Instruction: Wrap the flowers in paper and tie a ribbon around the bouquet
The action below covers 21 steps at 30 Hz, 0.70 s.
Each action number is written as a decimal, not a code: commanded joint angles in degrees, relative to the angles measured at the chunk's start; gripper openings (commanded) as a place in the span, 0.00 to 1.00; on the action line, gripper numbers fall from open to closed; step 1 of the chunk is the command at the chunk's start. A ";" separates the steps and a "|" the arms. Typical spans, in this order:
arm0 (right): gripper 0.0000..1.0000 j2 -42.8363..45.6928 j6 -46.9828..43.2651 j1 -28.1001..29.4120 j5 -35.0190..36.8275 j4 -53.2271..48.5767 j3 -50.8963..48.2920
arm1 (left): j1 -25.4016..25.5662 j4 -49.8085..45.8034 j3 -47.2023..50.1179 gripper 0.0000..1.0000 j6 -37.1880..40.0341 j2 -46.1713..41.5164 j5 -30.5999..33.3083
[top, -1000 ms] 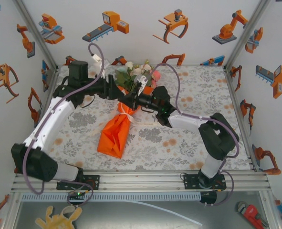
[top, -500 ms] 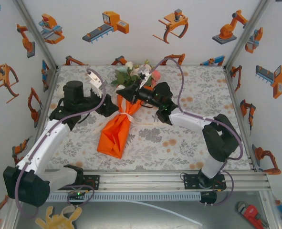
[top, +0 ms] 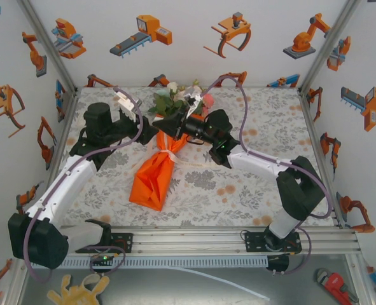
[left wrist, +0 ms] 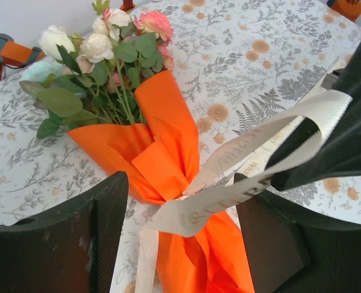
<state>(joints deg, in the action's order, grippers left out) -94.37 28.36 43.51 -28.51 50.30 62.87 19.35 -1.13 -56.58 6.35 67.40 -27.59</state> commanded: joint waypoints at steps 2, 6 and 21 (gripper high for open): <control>0.00 3.27 1.31 0.48 0.02 1.40 1.20 | -0.37 2.27 -1.91 0.63 2.56 0.12 3.40; 0.00 3.99 1.31 0.53 1.83 1.08 0.26 | -0.64 1.19 -3.41 0.24 3.18 0.35 0.39; 0.48 15.14 -15.73 0.44 6.90 -6.86 -11.65 | -2.17 -9.37 -12.86 0.00 -3.67 0.10 -5.09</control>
<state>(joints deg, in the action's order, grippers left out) -83.05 20.75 43.66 -23.88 45.30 52.21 17.47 -6.94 -69.23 3.18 67.55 -31.31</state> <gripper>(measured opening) 0.466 0.008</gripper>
